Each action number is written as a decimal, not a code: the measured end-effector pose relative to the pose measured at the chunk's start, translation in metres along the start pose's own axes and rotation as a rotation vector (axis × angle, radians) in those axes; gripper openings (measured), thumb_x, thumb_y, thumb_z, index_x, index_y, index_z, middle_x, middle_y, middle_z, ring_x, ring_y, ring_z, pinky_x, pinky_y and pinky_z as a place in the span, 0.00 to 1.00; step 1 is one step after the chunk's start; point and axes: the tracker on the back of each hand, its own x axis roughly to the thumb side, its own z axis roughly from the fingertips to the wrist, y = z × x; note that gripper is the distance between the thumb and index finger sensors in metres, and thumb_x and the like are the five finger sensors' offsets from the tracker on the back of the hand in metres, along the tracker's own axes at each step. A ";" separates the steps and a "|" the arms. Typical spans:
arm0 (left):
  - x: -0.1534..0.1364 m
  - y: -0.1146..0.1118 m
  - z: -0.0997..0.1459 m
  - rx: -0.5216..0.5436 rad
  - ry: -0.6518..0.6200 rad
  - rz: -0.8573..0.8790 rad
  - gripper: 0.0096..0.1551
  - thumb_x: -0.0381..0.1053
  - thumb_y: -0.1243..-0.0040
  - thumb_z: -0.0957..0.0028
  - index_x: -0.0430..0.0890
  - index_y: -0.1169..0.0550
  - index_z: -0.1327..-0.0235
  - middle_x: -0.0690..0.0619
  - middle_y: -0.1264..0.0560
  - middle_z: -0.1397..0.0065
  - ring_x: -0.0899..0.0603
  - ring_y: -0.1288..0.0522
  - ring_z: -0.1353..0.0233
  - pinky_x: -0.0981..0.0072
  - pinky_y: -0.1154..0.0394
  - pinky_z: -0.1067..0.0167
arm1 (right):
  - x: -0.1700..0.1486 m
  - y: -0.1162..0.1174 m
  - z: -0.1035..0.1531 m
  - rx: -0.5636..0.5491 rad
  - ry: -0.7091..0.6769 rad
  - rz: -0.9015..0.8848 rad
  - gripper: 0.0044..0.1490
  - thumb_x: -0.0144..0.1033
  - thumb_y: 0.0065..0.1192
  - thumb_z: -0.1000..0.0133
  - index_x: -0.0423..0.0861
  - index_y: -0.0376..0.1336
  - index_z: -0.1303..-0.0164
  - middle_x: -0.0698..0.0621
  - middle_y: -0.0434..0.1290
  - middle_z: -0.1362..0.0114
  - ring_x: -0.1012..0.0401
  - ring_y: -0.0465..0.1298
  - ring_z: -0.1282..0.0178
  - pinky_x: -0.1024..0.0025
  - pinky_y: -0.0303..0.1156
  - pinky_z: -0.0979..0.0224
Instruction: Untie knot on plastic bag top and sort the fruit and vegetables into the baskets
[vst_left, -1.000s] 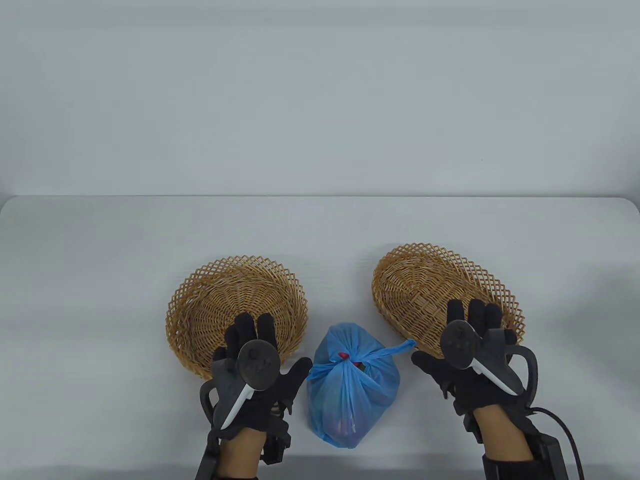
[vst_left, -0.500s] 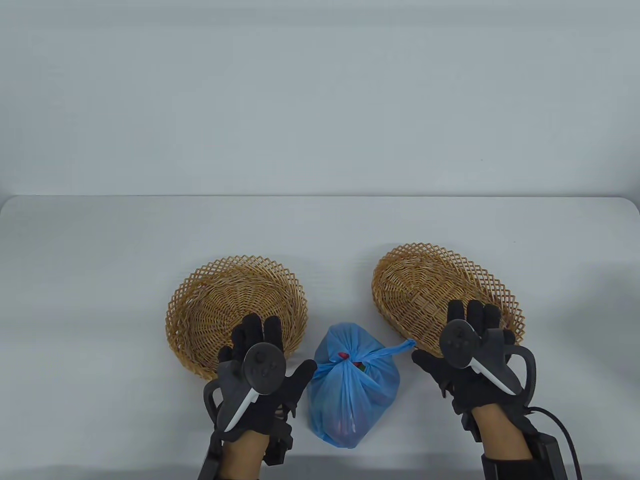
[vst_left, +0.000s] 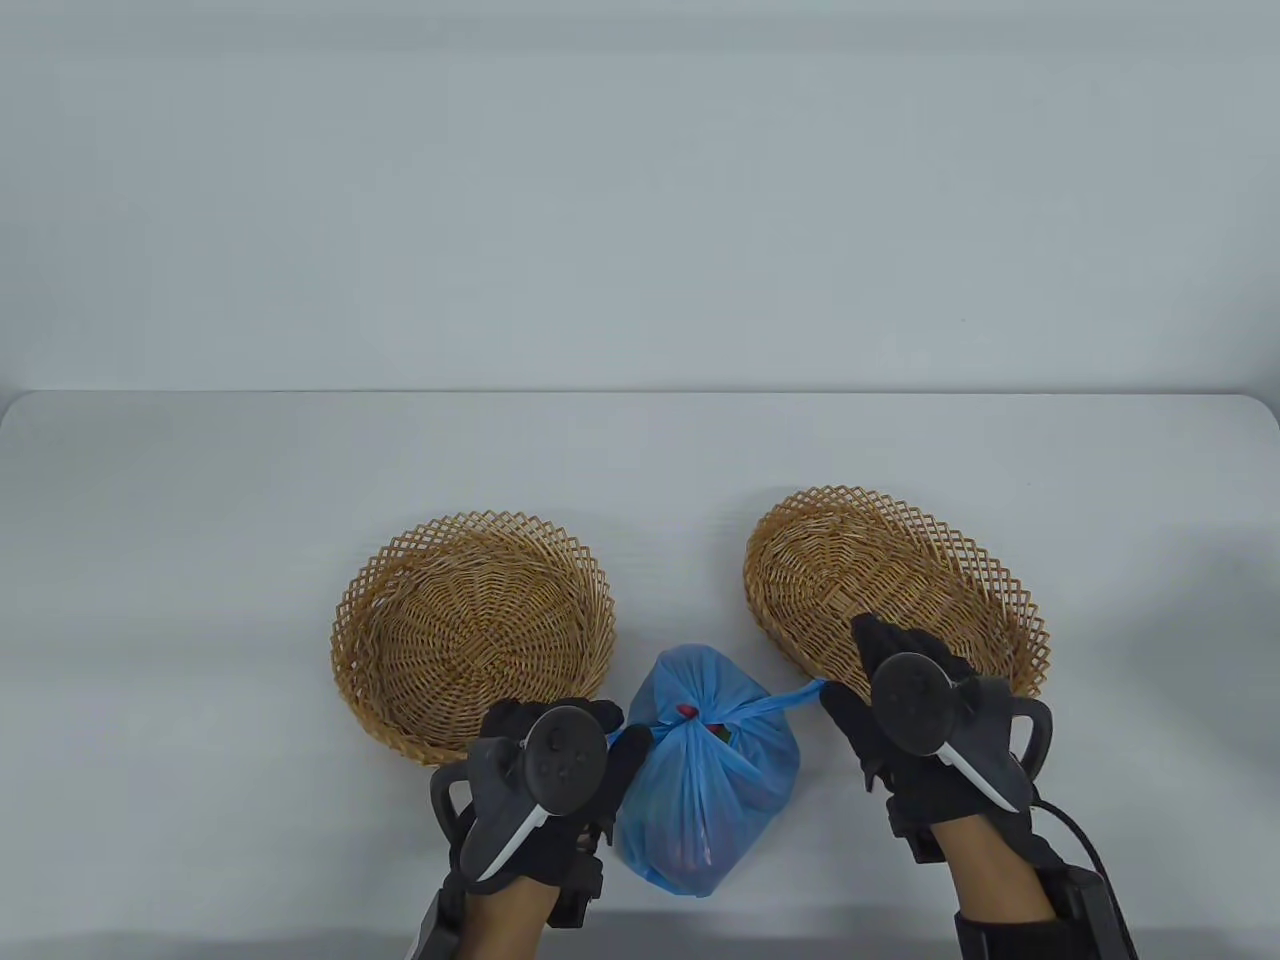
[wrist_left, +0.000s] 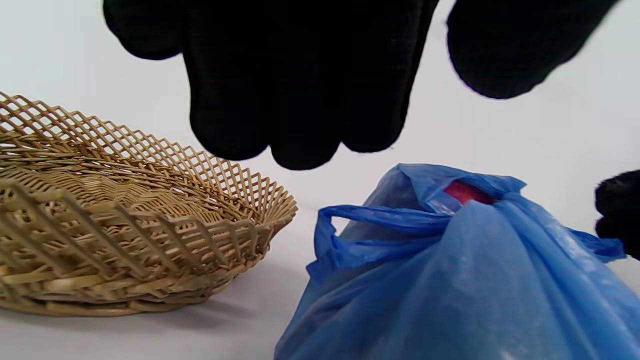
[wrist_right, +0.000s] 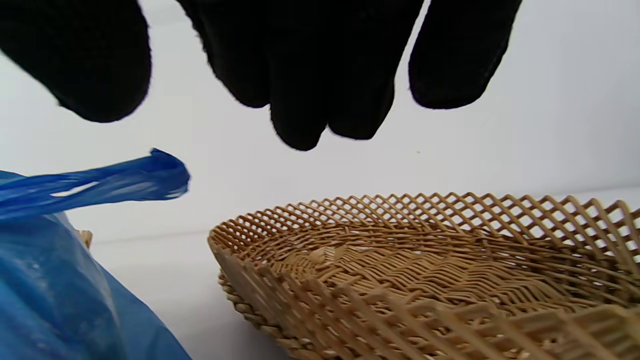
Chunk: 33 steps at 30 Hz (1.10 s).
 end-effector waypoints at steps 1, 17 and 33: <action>0.001 -0.001 0.000 -0.009 -0.007 0.005 0.31 0.71 0.43 0.55 0.53 0.15 0.50 0.53 0.13 0.41 0.40 0.16 0.37 0.37 0.35 0.25 | 0.002 0.001 0.000 0.002 -0.007 -0.018 0.41 0.57 0.64 0.50 0.54 0.58 0.27 0.51 0.73 0.24 0.51 0.72 0.21 0.41 0.65 0.23; 0.021 -0.044 -0.009 -0.353 -0.125 0.033 0.44 0.72 0.44 0.55 0.49 0.28 0.29 0.47 0.26 0.24 0.35 0.25 0.26 0.31 0.41 0.26 | 0.056 0.031 0.011 0.222 -0.232 -0.057 0.45 0.53 0.66 0.51 0.54 0.52 0.24 0.50 0.72 0.24 0.53 0.75 0.24 0.45 0.65 0.21; 0.021 -0.038 -0.008 -0.254 -0.085 -0.008 0.23 0.57 0.34 0.51 0.57 0.19 0.42 0.55 0.19 0.31 0.41 0.19 0.30 0.34 0.38 0.24 | 0.061 0.007 0.023 0.042 -0.248 -0.039 0.32 0.55 0.67 0.52 0.51 0.70 0.40 0.51 0.86 0.47 0.54 0.86 0.48 0.48 0.75 0.33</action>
